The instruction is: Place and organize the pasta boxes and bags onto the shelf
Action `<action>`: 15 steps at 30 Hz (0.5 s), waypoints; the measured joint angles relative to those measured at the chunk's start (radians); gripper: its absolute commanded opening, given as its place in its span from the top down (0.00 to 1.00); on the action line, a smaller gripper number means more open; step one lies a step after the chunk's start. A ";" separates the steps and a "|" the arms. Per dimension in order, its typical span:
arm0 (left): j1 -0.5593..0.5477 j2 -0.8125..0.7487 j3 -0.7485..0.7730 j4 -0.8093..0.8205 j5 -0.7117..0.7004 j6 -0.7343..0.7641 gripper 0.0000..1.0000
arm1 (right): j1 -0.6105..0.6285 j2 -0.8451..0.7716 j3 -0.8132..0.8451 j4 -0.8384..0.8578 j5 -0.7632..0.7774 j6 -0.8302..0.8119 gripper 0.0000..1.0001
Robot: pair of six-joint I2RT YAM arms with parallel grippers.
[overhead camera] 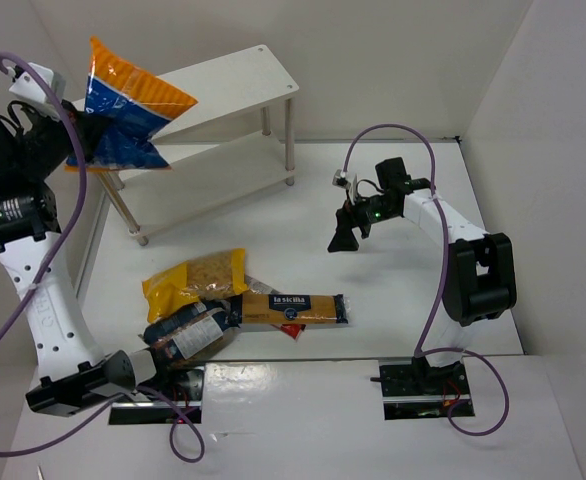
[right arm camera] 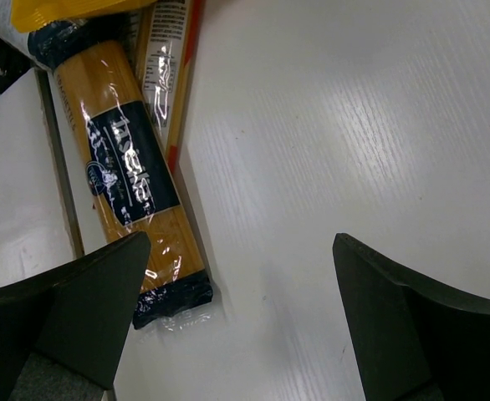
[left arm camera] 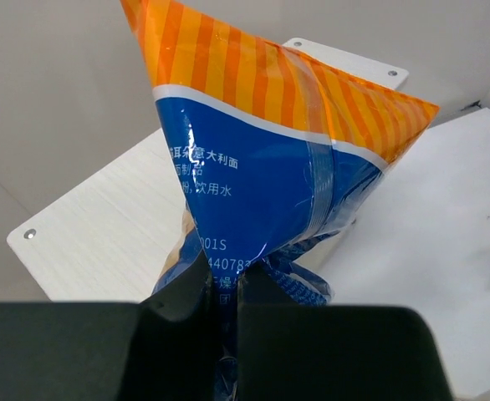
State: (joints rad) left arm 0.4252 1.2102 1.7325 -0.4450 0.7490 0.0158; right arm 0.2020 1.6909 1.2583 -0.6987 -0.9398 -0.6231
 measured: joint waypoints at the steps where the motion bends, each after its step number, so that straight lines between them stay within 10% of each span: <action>1: 0.000 0.008 0.010 0.001 -0.006 -0.003 1.00 | 0.000 0.000 -0.001 0.000 0.000 0.000 0.02; 15: 0.006 0.105 0.076 0.076 -0.115 -0.072 1.00 | 0.000 0.003 -0.004 -0.001 0.000 -0.004 0.02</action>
State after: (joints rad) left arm 0.4316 1.3148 1.8084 -0.3687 0.6342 -0.0566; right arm 0.2020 1.6936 1.2545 -0.6998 -0.9398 -0.6270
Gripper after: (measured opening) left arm 0.070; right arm 0.983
